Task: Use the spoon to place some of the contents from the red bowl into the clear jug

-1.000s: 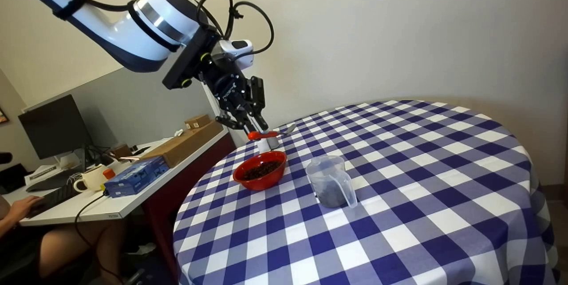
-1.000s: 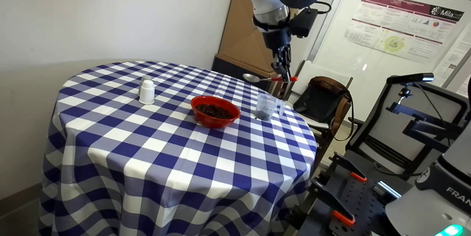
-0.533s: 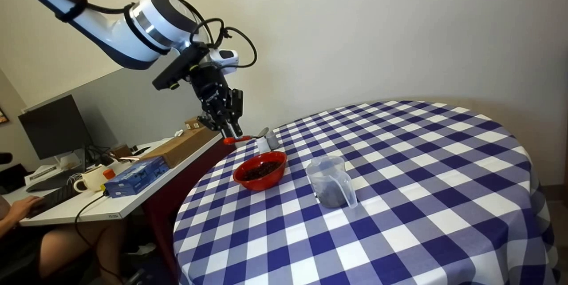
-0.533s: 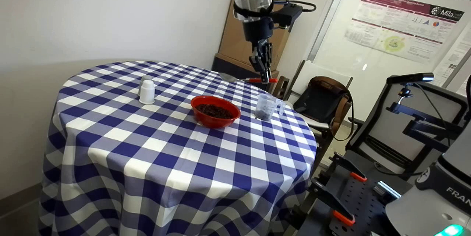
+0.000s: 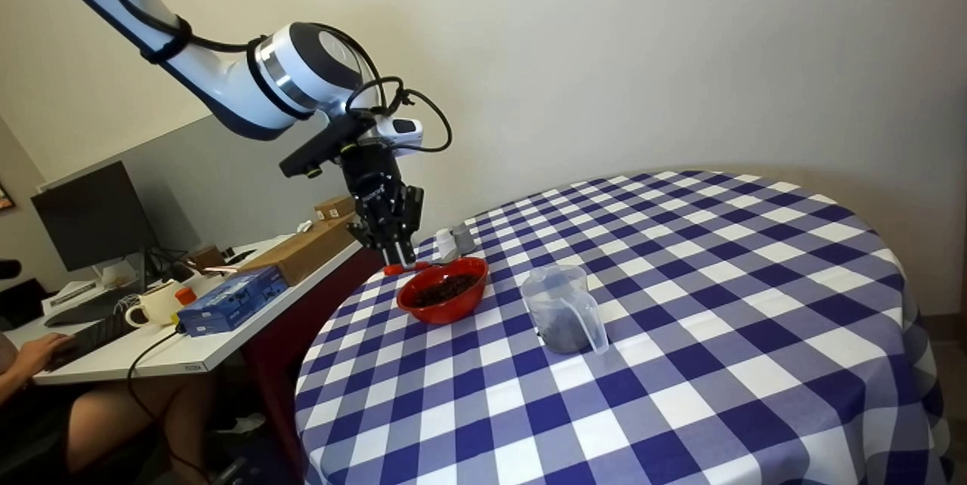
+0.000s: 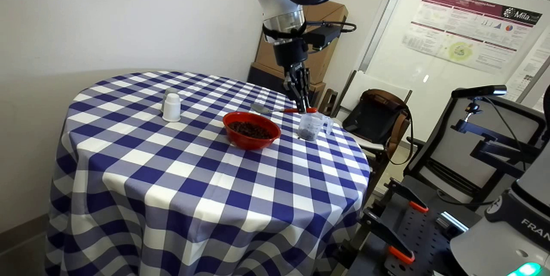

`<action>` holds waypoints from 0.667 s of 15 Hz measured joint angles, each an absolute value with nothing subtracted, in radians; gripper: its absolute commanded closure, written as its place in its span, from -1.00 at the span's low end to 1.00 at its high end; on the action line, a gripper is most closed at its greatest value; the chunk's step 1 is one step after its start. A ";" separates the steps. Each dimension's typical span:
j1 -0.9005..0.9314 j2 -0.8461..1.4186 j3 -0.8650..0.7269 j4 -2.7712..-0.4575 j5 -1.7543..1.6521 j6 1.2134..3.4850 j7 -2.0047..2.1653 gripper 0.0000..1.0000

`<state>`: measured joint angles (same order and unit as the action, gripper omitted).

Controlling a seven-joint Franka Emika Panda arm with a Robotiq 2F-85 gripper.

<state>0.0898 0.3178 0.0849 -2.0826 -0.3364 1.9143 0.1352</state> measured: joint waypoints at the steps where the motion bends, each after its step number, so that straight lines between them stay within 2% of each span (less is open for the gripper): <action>1: 0.090 0.332 0.085 -2.077 -0.335 1.914 0.135 0.91; 10: 0.093 0.470 0.084 -1.998 -0.334 1.915 0.135 0.91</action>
<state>0.0927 0.4697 0.0838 -1.9976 -0.3342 1.9149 0.1349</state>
